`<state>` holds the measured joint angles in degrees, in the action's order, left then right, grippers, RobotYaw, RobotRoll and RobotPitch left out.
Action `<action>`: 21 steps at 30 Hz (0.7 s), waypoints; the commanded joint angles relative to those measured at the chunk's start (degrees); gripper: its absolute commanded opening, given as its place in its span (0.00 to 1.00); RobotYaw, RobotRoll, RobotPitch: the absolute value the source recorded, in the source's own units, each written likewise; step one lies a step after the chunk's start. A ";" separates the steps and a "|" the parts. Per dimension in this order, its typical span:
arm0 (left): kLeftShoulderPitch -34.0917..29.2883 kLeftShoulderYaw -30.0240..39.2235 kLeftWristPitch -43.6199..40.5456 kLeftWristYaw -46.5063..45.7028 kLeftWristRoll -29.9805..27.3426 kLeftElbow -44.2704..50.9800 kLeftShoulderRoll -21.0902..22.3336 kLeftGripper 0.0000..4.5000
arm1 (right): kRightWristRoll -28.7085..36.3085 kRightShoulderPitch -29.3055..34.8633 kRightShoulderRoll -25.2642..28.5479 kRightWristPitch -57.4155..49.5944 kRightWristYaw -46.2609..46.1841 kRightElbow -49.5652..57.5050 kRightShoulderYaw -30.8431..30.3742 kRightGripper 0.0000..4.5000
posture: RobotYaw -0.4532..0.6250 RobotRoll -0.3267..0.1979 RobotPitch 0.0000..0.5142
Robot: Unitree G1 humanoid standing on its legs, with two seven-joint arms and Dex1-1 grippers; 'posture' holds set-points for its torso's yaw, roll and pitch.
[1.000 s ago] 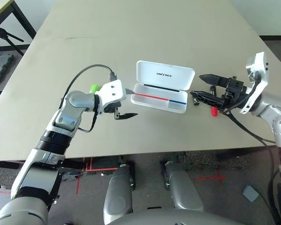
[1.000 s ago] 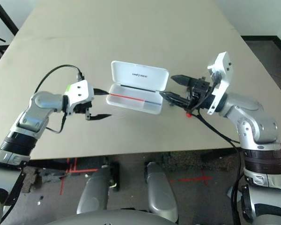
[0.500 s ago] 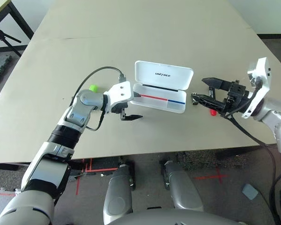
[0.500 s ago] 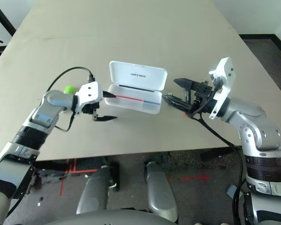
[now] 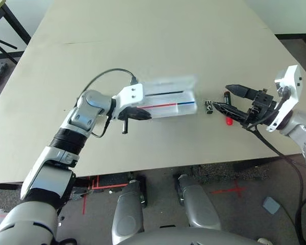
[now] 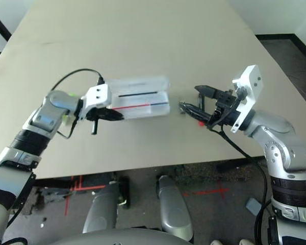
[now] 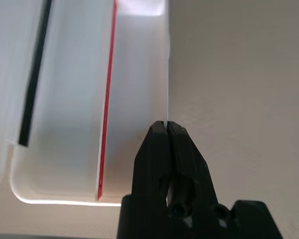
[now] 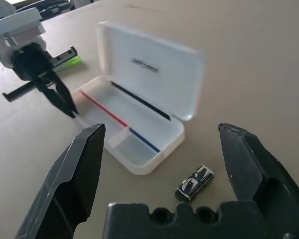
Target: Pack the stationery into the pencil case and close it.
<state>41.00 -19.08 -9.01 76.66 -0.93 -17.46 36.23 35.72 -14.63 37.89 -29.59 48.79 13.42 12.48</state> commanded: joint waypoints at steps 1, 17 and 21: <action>-2.18 -0.10 -3.39 2.39 -0.71 3.51 2.48 0.01 | -0.42 -0.13 -0.51 1.06 -0.08 -0.30 -0.37 1.00 | 0.19 0.62 0.44; -10.54 3.59 -4.28 -2.13 -1.61 11.96 8.40 0.01 | -2.60 -5.14 -2.10 3.62 2.78 -6.36 -4.00 1.00 | 0.27 0.62 0.46; -11.38 4.23 -7.72 -2.97 -3.12 15.38 8.20 0.16 | -2.87 -5.85 -1.91 3.69 3.60 -7.34 -4.05 1.00 | 0.28 0.62 0.47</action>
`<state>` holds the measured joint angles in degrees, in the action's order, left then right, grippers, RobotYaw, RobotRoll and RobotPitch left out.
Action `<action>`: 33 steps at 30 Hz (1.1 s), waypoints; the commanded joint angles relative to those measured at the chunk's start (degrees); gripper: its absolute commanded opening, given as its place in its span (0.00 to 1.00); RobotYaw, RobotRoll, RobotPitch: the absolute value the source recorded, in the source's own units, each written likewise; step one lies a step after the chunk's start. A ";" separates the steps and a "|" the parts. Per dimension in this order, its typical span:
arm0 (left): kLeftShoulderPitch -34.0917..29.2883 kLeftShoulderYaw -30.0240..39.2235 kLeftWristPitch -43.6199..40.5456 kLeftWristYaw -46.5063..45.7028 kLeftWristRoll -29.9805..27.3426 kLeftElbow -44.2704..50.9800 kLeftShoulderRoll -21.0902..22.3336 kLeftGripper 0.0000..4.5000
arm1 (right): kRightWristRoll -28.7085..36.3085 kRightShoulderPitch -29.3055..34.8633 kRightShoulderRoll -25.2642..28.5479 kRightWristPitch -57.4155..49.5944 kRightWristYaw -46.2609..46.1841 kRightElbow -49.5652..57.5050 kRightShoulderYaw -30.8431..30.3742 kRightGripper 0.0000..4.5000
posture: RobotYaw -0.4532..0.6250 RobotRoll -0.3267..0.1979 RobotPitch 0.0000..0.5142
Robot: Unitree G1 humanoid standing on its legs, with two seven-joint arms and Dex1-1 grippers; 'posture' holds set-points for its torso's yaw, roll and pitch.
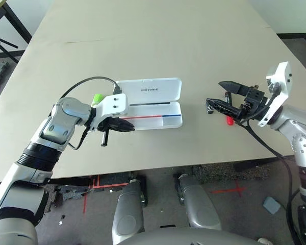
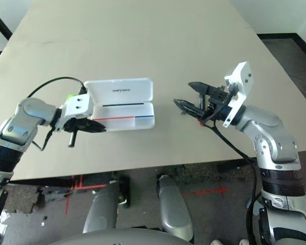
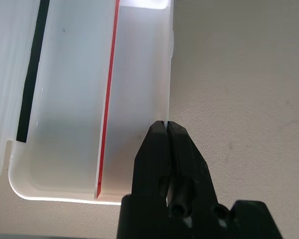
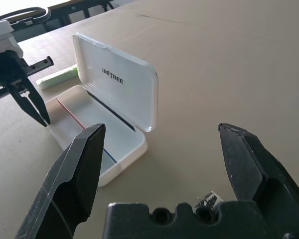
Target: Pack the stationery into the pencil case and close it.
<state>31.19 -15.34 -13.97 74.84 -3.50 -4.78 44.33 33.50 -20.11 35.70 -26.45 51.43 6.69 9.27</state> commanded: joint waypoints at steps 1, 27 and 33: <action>-2.13 0.83 -3.51 -1.17 -0.97 3.98 0.42 0.24 | -0.71 -0.50 0.37 0.54 1.17 -0.82 -0.85 1.00 | 0.28 0.62 0.47; -11.01 18.90 -5.41 -5.64 -15.66 16.21 5.45 0.99 | -2.62 -1.06 -2.43 -10.70 -21.52 3.56 6.38 1.00 | 0.24 0.62 0.48; -9.65 17.89 -4.13 -6.13 -15.55 14.21 3.95 0.99 | -3.42 -1.90 -7.24 -22.05 -39.43 8.13 10.92 1.00 | 0.21 0.62 0.49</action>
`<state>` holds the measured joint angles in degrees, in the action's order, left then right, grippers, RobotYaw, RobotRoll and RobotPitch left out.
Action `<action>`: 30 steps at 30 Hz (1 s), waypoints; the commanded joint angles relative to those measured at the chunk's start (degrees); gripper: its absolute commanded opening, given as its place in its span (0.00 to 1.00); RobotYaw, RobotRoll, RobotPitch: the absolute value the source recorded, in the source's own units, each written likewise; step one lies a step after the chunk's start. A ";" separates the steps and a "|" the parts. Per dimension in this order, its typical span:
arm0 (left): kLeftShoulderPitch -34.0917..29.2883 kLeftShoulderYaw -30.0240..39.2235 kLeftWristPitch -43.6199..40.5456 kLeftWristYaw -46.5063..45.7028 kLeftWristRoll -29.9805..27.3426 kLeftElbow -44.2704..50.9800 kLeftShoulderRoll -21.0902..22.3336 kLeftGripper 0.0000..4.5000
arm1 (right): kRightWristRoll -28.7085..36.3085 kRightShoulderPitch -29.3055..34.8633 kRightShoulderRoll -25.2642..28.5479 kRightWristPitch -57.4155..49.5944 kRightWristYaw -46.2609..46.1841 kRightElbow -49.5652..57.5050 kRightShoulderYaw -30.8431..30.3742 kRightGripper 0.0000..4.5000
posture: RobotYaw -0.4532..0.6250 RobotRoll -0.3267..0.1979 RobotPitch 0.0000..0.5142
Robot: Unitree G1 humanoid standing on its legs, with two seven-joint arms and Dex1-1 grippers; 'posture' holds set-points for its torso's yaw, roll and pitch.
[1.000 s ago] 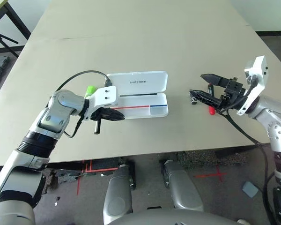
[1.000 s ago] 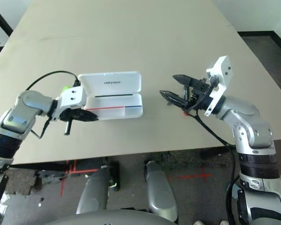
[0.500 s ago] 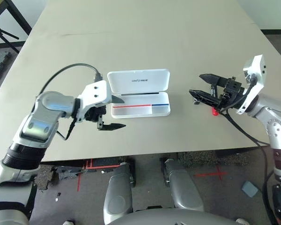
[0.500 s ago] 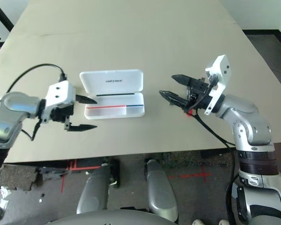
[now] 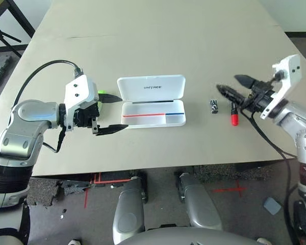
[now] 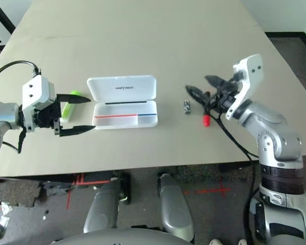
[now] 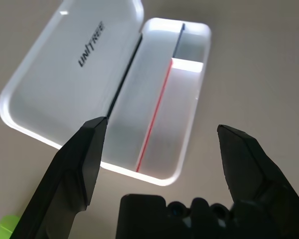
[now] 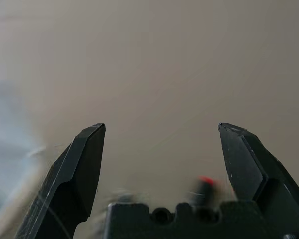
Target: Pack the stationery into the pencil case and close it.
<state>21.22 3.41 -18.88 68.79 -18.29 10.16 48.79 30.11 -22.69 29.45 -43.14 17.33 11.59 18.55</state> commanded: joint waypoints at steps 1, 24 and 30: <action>0.55 -1.00 0.79 -0.05 -0.83 -0.89 -0.74 0.99 | -0.13 1.29 -1.11 -7.20 -6.55 4.26 1.66 1.00 | 0.21 0.62 0.50; -0.12 0.14 0.85 -1.32 -1.01 0.56 0.96 1.00 | -2.57 1.62 -1.41 -18.65 -6.49 -3.71 -3.89 0.70 | 0.28 0.62 0.50; -0.85 0.75 0.64 -1.83 -1.06 1.04 1.38 1.00 | -2.38 -1.16 4.34 -18.63 -0.88 -3.17 -4.38 0.19 | 0.29 0.62 0.51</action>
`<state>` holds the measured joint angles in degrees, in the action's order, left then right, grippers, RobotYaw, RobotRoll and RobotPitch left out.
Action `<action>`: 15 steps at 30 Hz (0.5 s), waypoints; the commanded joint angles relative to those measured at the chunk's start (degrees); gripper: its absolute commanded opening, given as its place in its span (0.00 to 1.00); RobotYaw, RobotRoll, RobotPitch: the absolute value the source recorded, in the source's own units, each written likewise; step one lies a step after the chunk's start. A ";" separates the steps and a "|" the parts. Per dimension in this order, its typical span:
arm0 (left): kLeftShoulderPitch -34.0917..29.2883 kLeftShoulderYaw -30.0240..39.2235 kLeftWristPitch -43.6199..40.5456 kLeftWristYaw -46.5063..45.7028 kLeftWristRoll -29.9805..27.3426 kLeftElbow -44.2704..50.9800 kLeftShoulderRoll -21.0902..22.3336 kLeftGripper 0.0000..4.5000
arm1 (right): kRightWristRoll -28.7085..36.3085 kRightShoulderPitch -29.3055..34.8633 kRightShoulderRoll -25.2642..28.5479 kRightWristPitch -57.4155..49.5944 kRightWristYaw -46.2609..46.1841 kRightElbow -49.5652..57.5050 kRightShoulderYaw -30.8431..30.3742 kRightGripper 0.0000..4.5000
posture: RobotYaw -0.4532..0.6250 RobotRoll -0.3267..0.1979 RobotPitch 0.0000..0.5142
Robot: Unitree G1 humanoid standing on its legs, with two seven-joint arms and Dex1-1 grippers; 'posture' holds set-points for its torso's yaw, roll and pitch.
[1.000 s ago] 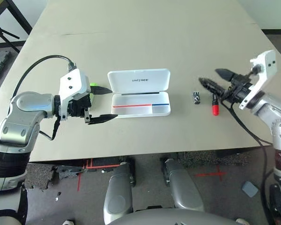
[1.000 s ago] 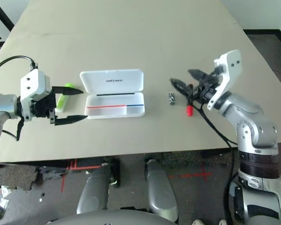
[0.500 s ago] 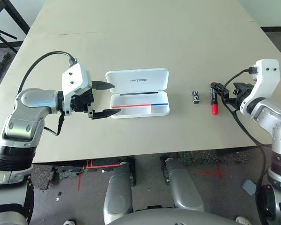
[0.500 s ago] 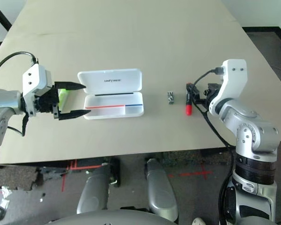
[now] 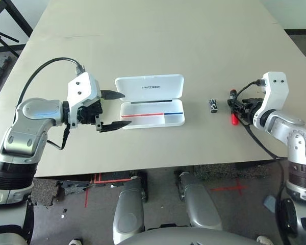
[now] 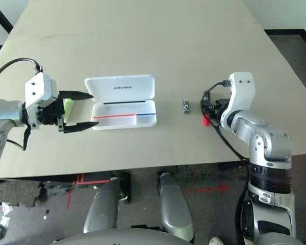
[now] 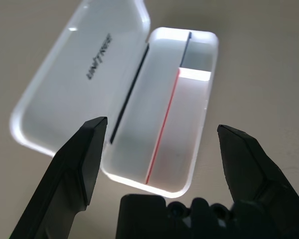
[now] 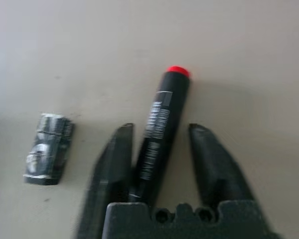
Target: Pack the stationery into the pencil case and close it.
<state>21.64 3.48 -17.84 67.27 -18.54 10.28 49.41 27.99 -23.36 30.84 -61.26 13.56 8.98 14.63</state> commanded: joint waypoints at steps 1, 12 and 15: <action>-1.34 0.72 -0.38 -0.37 -0.86 0.95 0.81 1.00 | -0.20 -0.90 4.16 -0.07 4.24 -0.50 -0.79 0.13 | 0.29 0.62 0.51; -3.09 1.48 0.06 -1.20 -1.16 1.52 1.32 1.00 | 3.33 -4.24 18.62 6.65 28.21 4.75 -6.98 0.11 | 0.30 0.62 0.51; -3.47 1.61 0.10 -1.38 -1.24 1.80 1.53 1.00 | 3.27 -6.33 20.77 10.42 35.87 5.19 -11.20 0.11 | 0.31 0.62 0.51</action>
<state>19.24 4.10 -17.92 66.09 -18.99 10.67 50.22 30.76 -28.64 50.42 -53.27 44.86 12.63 5.92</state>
